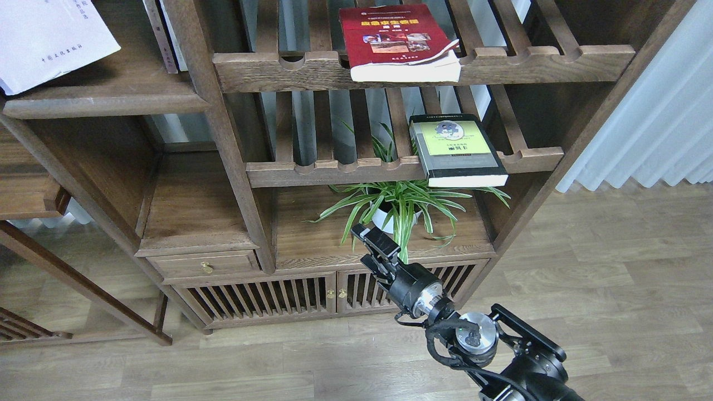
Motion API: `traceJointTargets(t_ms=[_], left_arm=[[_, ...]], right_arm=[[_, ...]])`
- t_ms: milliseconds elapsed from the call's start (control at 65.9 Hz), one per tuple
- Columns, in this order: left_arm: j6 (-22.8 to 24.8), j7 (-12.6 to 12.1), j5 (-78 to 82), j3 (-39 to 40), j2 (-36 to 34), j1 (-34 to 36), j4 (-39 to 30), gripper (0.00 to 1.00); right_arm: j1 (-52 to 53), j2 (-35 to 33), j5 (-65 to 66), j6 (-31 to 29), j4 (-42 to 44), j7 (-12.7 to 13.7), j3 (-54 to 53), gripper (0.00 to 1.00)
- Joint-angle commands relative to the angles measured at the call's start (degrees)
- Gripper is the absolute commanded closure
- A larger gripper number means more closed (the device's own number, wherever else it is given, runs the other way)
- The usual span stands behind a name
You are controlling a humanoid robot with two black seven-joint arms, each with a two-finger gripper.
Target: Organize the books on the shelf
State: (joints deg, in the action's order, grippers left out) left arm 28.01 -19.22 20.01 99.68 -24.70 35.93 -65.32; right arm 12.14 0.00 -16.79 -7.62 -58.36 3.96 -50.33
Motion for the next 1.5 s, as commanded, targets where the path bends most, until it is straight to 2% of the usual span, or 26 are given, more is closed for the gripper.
traceJointTargets(t_ms=[0,30,46,76,288,470,637,789,986,1183,1486], left_arm=[[-0.01,0.41,2.92,-0.01,2.64,1.34,0.1,1.0],[-0.01,1.02,3.8,-0.01,3.25,1.52,0.1,1.0],[-0.01,2.33,4.76,-0.01,3.69,1.69,0.28,1.0],[-0.01,3.3,5.38,-0.01,3.69,1.69,0.36,1.0],[-0.01,9.1,9.87,-0.36,3.69,4.06,1.16,1.0],[-0.01,17.01,14.52,-1.68,3.61,5.65,3.44,1.0],[-0.01,21.94,18.57,-2.12,3.34,6.26,3.97,1.0],[-0.01,28.43,21.73,-4.31,3.34,6.26,5.54,1.0],[-0.01,28.97,21.91,-5.72,3.43,7.58,9.59,1.0],[-0.01,30.73,21.91,-8.98,3.34,8.81,12.41,1.0],[-0.01,34.86,21.91,-12.93,2.99,9.78,15.75,1.0]], right_arm=[[-0.01,0.0,0.0,-0.02,0.0,0.0,0.06,0.01],[-0.01,0.0,0.0,-0.02,0.0,0.0,0.06,0.01],[-0.1,0.0,0.0,-0.02,0.0,0.0,0.06,0.01],[-0.1,0.0,0.09,-0.02,0.0,0.0,0.06,0.01],[-0.01,0.0,0.09,-0.02,0.0,0.0,0.06,0.01],[-0.01,0.0,0.09,-0.02,0.0,0.0,0.06,0.01],[-0.1,0.0,0.09,-0.02,0.0,0.0,-0.03,0.01],[-0.01,0.0,0.09,-0.02,0.0,0.0,-0.03,0.01],[-0.1,0.0,0.0,-0.02,0.0,0.0,-0.03,0.01],[-0.1,0.0,0.0,-0.02,0.0,0.0,-0.12,0.01],[-0.71,0.0,0.0,-0.11,0.0,0.0,-0.64,0.01]])
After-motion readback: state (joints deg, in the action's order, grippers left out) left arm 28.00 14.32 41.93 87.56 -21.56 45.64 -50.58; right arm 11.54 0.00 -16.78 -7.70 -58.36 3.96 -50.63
